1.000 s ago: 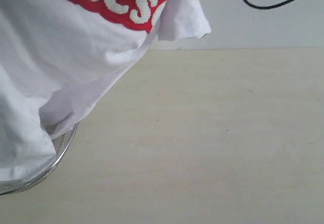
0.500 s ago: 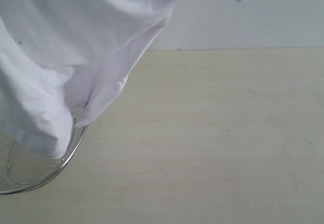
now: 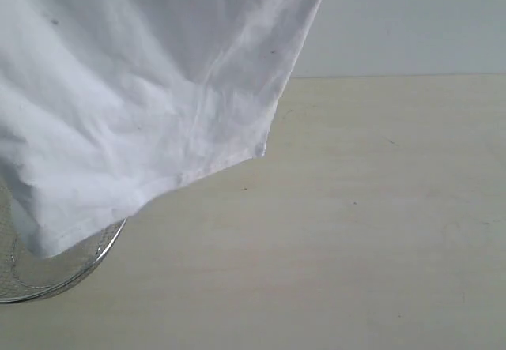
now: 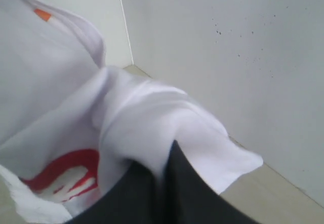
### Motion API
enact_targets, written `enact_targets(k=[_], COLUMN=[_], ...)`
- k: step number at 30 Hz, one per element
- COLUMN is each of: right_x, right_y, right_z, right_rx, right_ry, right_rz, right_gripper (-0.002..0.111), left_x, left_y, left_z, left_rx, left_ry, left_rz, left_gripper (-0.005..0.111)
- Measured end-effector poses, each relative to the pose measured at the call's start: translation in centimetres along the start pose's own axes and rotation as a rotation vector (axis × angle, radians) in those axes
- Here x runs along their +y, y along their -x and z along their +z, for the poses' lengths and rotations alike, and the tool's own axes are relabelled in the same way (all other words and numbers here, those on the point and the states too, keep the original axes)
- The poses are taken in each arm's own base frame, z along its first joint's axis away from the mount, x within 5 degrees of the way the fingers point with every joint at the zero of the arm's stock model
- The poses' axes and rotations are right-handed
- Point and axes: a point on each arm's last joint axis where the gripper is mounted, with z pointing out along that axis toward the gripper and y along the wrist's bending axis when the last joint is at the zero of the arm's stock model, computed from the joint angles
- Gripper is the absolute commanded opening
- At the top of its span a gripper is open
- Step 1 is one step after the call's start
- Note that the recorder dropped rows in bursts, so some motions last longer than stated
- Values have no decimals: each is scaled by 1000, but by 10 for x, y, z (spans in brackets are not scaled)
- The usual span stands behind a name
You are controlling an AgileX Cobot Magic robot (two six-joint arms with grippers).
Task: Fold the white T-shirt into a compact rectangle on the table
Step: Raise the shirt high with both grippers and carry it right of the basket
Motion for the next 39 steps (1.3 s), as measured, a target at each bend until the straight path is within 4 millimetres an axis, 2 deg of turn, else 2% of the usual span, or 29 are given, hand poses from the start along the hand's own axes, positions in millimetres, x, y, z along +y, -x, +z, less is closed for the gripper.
enact_targets(k=[7, 17, 23, 30, 34, 39], right_x=[30, 45, 55, 53, 57, 73], right_y=[10, 12, 13, 9, 9, 10], right_z=[-24, -39, -48, -52, -59, -74], right_rx=[-1, 25, 27, 74, 89, 84], right_ry=[-56, -129, -159, -232, -277, -336], right_rz=[-52, -36, -40, -21, -21, -37], right_gripper=[0, 0, 0, 0, 0, 0], left_x=[-2, 0, 9, 20, 20, 18], left_y=[-2, -4, -16, -37, -41, -43], left_z=[0, 2, 30, 70, 81, 85], left_rx=[19, 34, 83, 173, 179, 207], left_ry=[-27, -14, -84, -80, -78, -66], left_rz=[-13, -67, -126, -154, -159, -157], left_gripper=[4, 4, 4, 4, 4, 4])
